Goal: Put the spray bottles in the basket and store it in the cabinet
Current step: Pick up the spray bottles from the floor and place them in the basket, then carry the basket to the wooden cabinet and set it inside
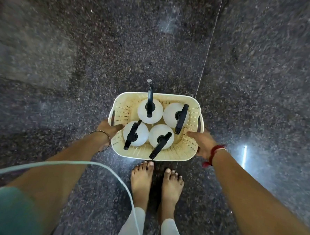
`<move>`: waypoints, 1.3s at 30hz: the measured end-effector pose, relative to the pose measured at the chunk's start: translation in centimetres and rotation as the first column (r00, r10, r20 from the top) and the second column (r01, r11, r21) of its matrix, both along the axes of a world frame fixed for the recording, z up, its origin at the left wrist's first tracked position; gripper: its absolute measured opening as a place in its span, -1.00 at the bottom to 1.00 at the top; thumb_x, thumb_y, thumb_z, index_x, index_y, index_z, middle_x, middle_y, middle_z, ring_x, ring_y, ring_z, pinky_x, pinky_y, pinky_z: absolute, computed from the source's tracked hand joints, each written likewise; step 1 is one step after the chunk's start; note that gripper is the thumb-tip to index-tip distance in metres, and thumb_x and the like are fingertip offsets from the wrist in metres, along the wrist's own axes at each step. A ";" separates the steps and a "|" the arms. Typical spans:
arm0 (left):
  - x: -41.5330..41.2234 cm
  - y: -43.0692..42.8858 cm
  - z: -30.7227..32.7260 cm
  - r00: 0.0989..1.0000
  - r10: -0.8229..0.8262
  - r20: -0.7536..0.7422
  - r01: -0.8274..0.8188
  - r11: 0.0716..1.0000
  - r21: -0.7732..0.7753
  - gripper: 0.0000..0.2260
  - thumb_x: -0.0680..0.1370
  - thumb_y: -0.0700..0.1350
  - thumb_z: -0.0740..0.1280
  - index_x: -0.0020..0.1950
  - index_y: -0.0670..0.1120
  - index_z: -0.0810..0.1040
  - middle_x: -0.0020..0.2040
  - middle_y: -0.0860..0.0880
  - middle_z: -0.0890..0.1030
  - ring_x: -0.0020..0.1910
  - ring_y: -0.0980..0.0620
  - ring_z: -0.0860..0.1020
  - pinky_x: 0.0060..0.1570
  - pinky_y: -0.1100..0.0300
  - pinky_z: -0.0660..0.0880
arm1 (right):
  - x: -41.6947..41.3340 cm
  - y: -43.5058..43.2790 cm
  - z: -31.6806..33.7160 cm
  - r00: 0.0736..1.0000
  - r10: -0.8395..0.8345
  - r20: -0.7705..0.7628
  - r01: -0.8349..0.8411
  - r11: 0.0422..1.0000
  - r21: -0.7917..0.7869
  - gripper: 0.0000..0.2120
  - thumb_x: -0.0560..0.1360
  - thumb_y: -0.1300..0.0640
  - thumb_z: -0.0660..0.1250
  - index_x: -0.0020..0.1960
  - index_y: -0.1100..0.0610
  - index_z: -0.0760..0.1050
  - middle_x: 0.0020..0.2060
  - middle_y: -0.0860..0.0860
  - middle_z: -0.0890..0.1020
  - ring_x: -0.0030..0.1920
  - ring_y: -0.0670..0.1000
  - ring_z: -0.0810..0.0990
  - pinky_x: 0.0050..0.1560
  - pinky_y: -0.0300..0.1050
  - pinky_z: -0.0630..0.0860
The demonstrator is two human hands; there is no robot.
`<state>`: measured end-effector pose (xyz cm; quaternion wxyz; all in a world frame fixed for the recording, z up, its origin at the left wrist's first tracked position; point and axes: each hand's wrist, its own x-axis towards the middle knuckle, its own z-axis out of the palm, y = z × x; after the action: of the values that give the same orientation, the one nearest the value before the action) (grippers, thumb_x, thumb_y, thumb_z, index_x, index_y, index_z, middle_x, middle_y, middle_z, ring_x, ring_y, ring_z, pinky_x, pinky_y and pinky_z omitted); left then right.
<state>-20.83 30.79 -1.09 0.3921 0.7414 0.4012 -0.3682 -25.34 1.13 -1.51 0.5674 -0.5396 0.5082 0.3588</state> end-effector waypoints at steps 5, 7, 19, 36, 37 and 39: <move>-0.1 0.1 -0.9 0.998 -0.038 0.053 0.034 0.997 0.070 -0.82 0.55 -0.23 0.27 0.08 -0.28 0.56 0.06 -0.30 0.63 -0.13 -0.09 0.56 -0.07 0.03 0.51 | -0.4 -0.2 -1.3 0.977 0.212 -0.001 -0.210 0.963 -0.168 -0.73 0.49 0.36 0.17 0.12 0.17 0.48 -0.01 0.18 0.63 -0.07 0.17 0.61 -0.18 0.10 0.59; -0.2 0.1 -0.9 0.996 -0.059 0.061 0.054 0.995 0.084 -0.81 0.55 -0.24 0.26 0.09 -0.30 0.56 0.06 -0.31 0.62 -0.09 -0.14 0.58 -0.09 0.06 0.49 | -0.5 -0.3 -1.2 0.966 0.257 0.026 -0.249 0.954 -0.168 -0.71 0.48 0.36 0.15 0.14 0.17 0.49 -0.03 0.16 0.62 -0.07 0.16 0.61 -0.19 0.09 0.59; -0.2 -0.3 -0.7 0.994 -0.073 0.078 0.061 0.987 0.149 -0.77 0.55 -0.25 0.26 0.17 -0.29 0.51 0.11 -0.31 0.61 0.07 -0.23 0.59 0.08 -0.09 0.53 | -0.5 -0.6 -0.9 0.941 0.333 0.059 -0.319 0.933 -0.164 -0.74 0.49 0.35 0.17 0.10 0.13 0.48 -0.15 0.08 0.61 -0.21 0.04 0.59 -0.34 -0.04 0.58; 2.4 -3.3 7.7 0.963 -0.247 0.104 0.220 0.951 0.217 -0.78 0.53 -0.25 0.29 0.13 -0.33 0.54 0.06 -0.32 0.62 0.03 -0.26 0.59 -0.03 0.01 0.51 | -0.9 -3.1 9.0 0.951 0.282 0.127 -0.252 0.945 -0.210 -0.72 0.48 0.41 0.18 0.10 0.17 0.49 -0.06 0.12 0.61 -0.06 0.12 0.58 -0.32 -0.05 0.57; 3.3 -3.9 9.7 0.953 -0.283 0.107 0.254 0.941 0.225 -0.78 0.53 -0.25 0.29 0.12 -0.32 0.54 0.05 -0.32 0.62 0.03 -0.26 0.59 -0.03 0.01 0.50 | -0.6 -3.6 10.9 0.955 0.270 0.125 -0.239 0.946 -0.219 -0.72 0.48 0.41 0.17 0.10 0.18 0.49 -0.06 0.13 0.61 -0.06 0.12 0.58 -0.34 -0.07 0.55; 4.9 -5.2 13.4 0.937 -0.329 0.122 0.298 0.929 0.218 -0.79 0.52 -0.25 0.30 0.11 -0.31 0.54 0.03 -0.32 0.63 0.01 -0.26 0.59 -0.06 0.02 0.49 | -0.1 -4.5 14.5 0.960 0.250 0.130 -0.218 0.951 -0.218 -0.73 0.48 0.42 0.16 0.08 0.20 0.50 -0.05 0.16 0.62 -0.06 0.13 0.59 -0.29 -0.03 0.57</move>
<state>-15.90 25.57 12.28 0.2834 0.8576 0.2798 -0.3254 -25.43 -3.38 13.03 0.5011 -0.6771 0.4284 0.3269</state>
